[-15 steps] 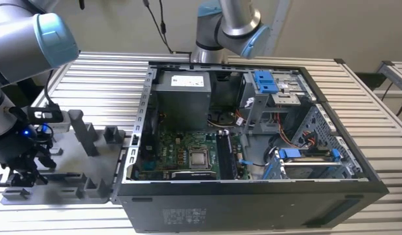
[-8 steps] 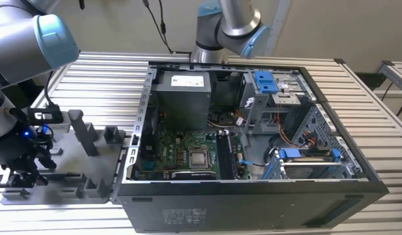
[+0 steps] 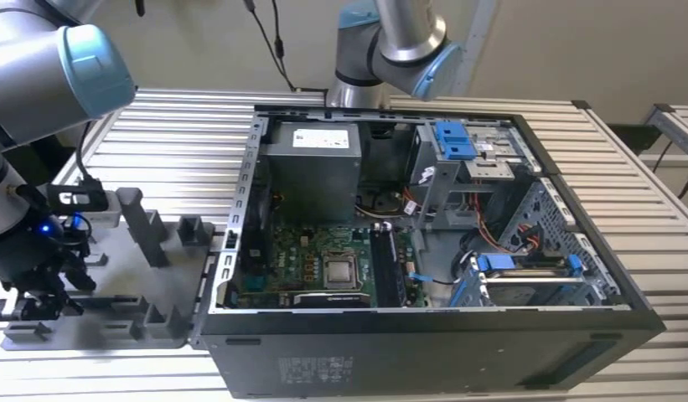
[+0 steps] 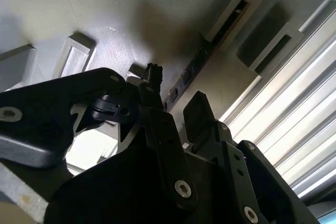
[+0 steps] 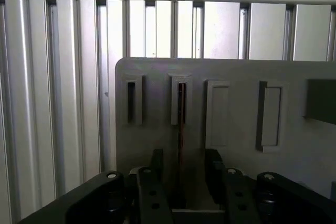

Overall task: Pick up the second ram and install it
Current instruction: 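Pick up the second ram and move it above second insertion slot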

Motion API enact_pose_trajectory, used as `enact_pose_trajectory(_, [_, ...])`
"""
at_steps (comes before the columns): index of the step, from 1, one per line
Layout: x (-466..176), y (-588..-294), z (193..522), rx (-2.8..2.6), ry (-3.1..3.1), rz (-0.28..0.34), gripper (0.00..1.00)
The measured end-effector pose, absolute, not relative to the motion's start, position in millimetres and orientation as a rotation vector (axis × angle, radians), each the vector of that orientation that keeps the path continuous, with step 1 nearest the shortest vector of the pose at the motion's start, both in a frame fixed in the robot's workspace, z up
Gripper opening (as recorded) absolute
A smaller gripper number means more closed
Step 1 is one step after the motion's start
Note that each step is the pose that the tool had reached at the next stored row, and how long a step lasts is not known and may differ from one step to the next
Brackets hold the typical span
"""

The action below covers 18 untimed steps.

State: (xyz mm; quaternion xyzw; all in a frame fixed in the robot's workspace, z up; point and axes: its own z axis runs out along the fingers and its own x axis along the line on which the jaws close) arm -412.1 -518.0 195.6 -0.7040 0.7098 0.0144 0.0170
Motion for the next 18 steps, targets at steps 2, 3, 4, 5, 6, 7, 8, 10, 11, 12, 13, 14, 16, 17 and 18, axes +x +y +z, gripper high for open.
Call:
enact_pose_trajectory(2, [-412.1, -518.0, 195.6, -2.188, 2.206, 0.045, 0.33])
enact_pose_trajectory(3, [-412.1, -518.0, 195.6, -2.188, 2.206, 0.045, 0.33])
enact_pose_trajectory(4, [-412.1, -518.0, 195.5, -2.188, 2.206, 0.045, 0.33])
enact_pose_trajectory(5, [-412.1, -518.0, 195.5, -2.188, 2.206, 0.045, 0.27])
enact_pose_trajectory(6, [-412.1, -518.0, 195.5, -2.188, 2.206, 0.045, 0.27])
enact_pose_trajectory(7, [-412.1, -518.0, 195.5, -2.188, 2.206, 0.045, 0.25])
enact_pose_trajectory(8, [-412.1, -518.1, 195.5, -2.188, 2.206, 0.045, 0.25])
enact_pose_trajectory(10, [-412.1, -518.1, 195.4, -2.188, 2.206, 0.045, 0.17])
enact_pose_trajectory(11, [-412.1, -518.1, 195.4, -2.188, 2.206, 0.045, 0.17])
enact_pose_trajectory(12, [-412.1, -518.1, 195.4, -2.188, 2.206, 0.045, 0.17])
enact_pose_trajectory(13, [-412.1, -518.1, 195.4, -2.188, 2.206, 0.045, 0.17])
enact_pose_trajectory(14, [-412.1, -518.1, 195.4, -2.188, 2.206, 0.045, 0.17])
enact_pose_trajectory(16, [-412.1, -518.1, 195.4, -2.188, 2.206, 0.045, 0.15])
enact_pose_trajectory(17, [-412.1, -518.1, 195.3, -2.188, 2.206, 0.045, 0.14])
enact_pose_trajectory(18, [-412.1, -518.1, 195.3, -2.188, 2.206, 0.045, 0.14])
